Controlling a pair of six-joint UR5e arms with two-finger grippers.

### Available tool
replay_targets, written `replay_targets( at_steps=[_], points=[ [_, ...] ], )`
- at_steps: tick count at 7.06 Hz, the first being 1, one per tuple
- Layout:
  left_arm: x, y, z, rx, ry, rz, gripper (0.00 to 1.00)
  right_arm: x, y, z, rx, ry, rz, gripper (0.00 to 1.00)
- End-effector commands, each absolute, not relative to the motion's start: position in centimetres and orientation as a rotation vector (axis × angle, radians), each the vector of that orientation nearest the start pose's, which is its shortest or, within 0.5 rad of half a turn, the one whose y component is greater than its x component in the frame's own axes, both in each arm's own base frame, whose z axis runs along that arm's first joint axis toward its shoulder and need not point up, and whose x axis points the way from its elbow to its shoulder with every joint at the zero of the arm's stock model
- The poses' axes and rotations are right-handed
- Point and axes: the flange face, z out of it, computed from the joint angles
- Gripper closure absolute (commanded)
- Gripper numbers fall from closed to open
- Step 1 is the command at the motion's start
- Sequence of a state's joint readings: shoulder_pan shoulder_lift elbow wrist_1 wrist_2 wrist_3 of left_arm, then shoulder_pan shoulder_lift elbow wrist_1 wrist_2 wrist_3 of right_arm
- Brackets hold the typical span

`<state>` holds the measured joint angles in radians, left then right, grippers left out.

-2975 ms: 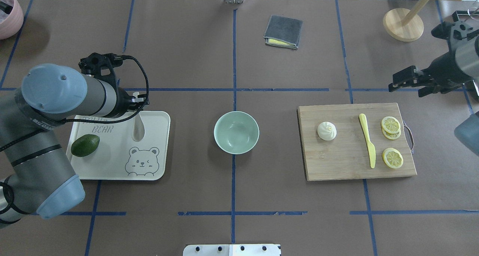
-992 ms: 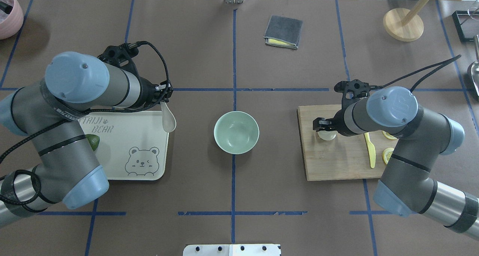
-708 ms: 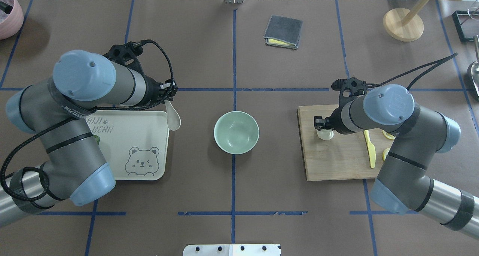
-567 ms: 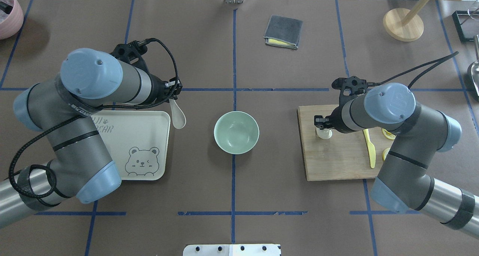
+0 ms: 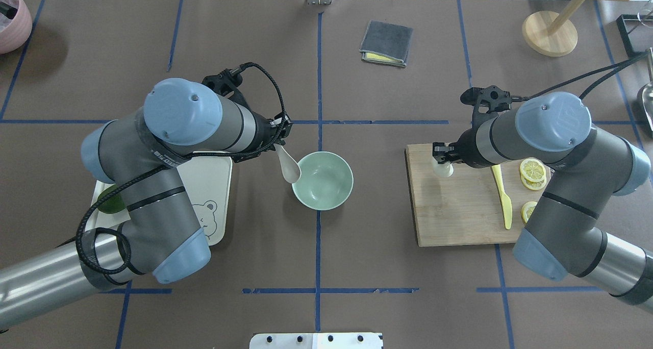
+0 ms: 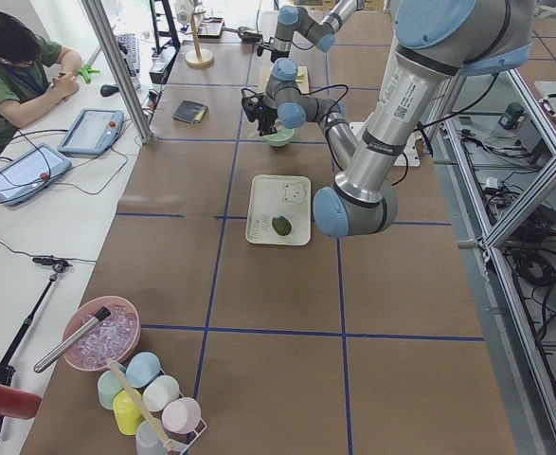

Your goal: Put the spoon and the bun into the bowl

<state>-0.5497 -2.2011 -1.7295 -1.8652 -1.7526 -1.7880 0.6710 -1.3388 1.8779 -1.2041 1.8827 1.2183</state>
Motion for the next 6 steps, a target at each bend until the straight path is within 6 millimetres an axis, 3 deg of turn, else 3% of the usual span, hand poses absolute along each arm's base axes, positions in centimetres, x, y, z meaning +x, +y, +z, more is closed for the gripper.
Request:
replay_targets(
  at_steps=[1,3,4,5,6],
  points=[
    [54.17,-43.42,18.34,-0.024,1.155,-0.596,1.0,-37.02,-43.68,33.96,0.203,-0.955,0.163,1.0],
    [54.62,-43.54,18.55,-0.028,1.151,-0.599,1.0,-37.04,-43.69,33.85,0.203,-0.958,0.166,1.0],
    [54.64,-43.67,18.35,-0.027,1.154,-0.601,0.78,-37.01,-43.67,33.76,0.205,-0.961,0.166,1.0],
    [54.67,-43.69,18.29,-0.023,1.156,-0.595,0.18,-36.94,-43.71,33.73,0.205,-0.963,0.166,1.0],
    [54.64,-43.67,18.14,-0.018,1.157,-0.587,0.0,-36.89,-43.57,33.41,0.21,-0.97,0.165,1.0]
  ],
)
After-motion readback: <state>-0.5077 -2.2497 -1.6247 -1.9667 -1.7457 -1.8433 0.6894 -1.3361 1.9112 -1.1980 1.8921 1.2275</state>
